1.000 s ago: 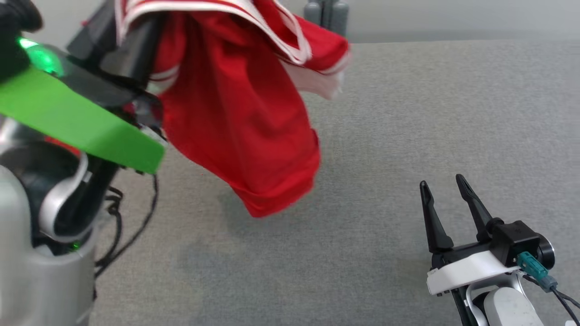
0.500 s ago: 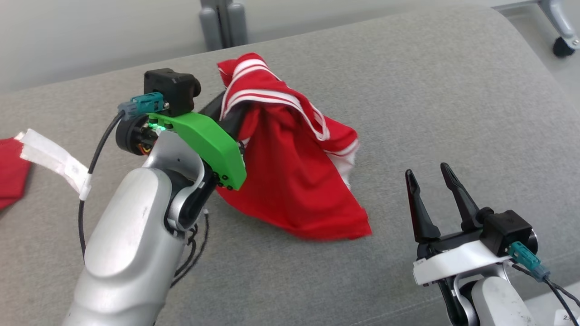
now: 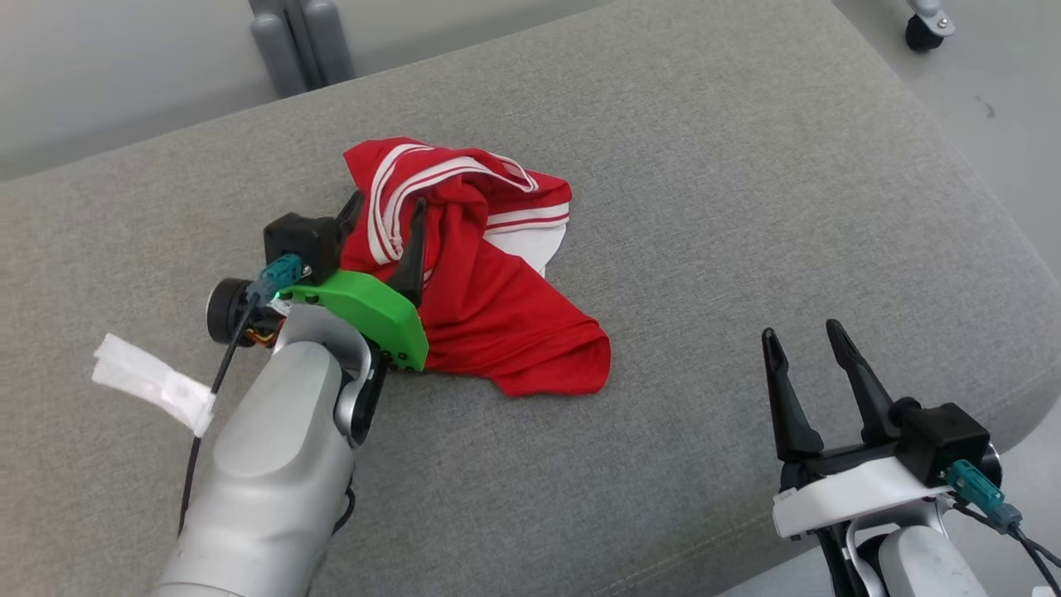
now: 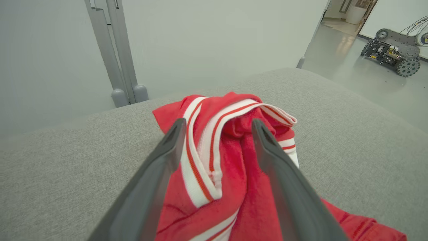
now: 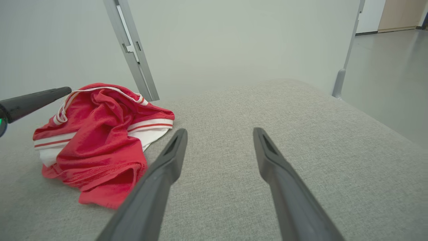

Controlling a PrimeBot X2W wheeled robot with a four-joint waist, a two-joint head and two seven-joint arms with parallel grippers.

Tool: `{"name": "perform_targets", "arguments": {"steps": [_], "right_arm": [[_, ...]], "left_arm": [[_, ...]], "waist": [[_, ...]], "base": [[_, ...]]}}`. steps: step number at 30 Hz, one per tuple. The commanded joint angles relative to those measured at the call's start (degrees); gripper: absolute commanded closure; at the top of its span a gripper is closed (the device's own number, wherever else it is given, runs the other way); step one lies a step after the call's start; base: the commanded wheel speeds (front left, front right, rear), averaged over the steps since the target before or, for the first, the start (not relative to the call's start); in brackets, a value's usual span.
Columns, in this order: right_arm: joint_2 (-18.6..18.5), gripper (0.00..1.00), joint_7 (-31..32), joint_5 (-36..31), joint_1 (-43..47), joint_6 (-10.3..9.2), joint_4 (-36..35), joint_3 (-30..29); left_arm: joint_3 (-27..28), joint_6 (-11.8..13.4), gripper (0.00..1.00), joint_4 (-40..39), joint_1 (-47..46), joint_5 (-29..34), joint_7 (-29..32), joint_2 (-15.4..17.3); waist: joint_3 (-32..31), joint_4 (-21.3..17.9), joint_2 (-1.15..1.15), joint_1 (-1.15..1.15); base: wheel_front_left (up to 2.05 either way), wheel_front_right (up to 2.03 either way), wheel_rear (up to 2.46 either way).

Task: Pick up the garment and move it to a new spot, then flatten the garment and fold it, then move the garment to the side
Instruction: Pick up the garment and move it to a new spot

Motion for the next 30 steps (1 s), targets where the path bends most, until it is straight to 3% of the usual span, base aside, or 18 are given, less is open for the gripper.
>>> {"name": "perform_targets", "arguments": {"steps": [1,6,13,17,22,30], "right_arm": [[0.0,0.0,0.0,-0.6,0.9,-0.08,-0.4,-0.9],[0.0,0.0,0.0,-2.8,2.9,-0.08,-2.3,-4.6],[-0.8,0.0,0.0,-5.3,6.3,-0.08,-4.3,-9.0],[-1.0,0.0,0.0,-6.0,8.4,-0.08,-4.9,-11.0],[-1.2,0.0,0.0,-6.4,10.6,-0.08,-5.3,-12.2],[-1.2,0.0,0.0,-6.9,12.3,-0.08,-4.7,-11.9]], "left_arm": [[0.7,0.5,0.0,-0.5,2.0,-1.4,-1.1,-0.1],[3.5,2.5,0.0,-9.5,9.7,-3.9,-2.6,-0.6],[9.0,6.5,0.0,-29.8,27.4,1.7,-2.5,-0.7],[10.3,7.7,0.0,-35.7,35.6,5.5,-2.5,-0.7],[12.3,8.2,0.0,-39.6,42.2,9.7,-2.5,-0.7],[16.6,5.1,0.0,-40.7,47.8,14.1,-2.5,-0.7]], "waist": [[-1.8,2.6,0.0,0.0],[-3.7,7.1,0.0,0.0],[-5.8,14.0,0.0,0.0],[-7.3,17.5,0.0,0.0],[-8.4,20.7,0.0,0.0],[-10.2,22.6,0.0,0.0]], "base": [[0.0,0.0,0.0],[0.0,0.0,0.0],[0.0,0.0,0.0],[0.0,0.0,0.0],[0.0,0.0,0.0],[0.0,0.0,0.0]]}}
